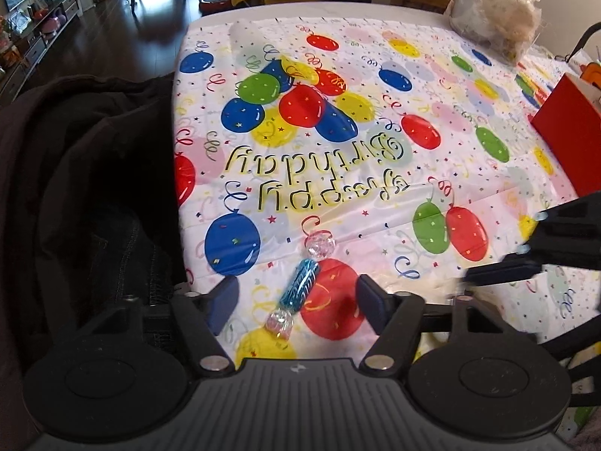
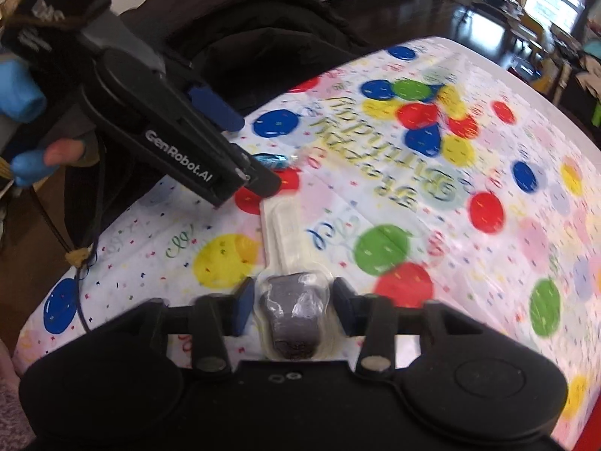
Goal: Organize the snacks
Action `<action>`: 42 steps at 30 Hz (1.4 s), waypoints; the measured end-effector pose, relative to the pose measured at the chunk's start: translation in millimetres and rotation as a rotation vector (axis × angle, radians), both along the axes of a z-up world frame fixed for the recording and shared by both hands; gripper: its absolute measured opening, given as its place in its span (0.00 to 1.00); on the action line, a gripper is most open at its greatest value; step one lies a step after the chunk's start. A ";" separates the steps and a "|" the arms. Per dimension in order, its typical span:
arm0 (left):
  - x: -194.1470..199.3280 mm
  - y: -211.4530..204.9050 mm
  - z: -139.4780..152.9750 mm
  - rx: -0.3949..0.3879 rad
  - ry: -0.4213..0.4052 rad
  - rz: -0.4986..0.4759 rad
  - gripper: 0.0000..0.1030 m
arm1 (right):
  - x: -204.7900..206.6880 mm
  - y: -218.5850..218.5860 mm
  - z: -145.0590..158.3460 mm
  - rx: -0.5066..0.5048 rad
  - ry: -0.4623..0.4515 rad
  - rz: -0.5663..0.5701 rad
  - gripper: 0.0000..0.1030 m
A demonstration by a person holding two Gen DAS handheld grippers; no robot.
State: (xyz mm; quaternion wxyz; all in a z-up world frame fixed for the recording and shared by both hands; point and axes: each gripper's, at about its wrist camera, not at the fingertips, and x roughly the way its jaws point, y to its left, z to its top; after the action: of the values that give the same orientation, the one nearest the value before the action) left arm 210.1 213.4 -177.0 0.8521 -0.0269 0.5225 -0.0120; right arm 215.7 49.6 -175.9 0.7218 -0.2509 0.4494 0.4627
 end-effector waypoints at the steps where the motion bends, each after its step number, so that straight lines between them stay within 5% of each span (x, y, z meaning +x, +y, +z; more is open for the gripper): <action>1: 2.1 -1.4 -2.0 0.003 0.002 -0.005 0.60 | 1.6 -4.6 1.4 0.006 0.004 -0.018 0.38; 5: 7.1 -9.3 -4.9 0.040 -0.006 -0.035 0.54 | 4.9 -15.3 3.3 0.009 0.008 -0.058 0.38; 9: 10.0 -17.9 -3.7 0.069 -0.016 -0.067 0.30 | 4.9 -22.0 9.9 0.023 -0.002 -0.089 0.38; 14: 7.0 -31.2 -3.1 0.109 -0.030 -0.097 0.13 | 8.3 -34.8 19.2 0.047 -0.001 -0.140 0.38; 26: -5.5 -38.2 6.3 -0.027 -0.012 0.022 0.12 | 20.3 -74.1 35.1 0.077 0.011 -0.313 0.38; 42: -14.9 -93.8 70.2 -0.123 -0.081 0.057 0.12 | 24.0 -151.9 81.0 0.160 -0.059 -0.447 0.38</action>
State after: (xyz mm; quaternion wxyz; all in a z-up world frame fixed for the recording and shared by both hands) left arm 195.2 119.6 -106.8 0.8694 -0.0934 0.4847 -0.0209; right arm 239.7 -102.3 -95.0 0.8368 -0.1006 0.4343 0.3178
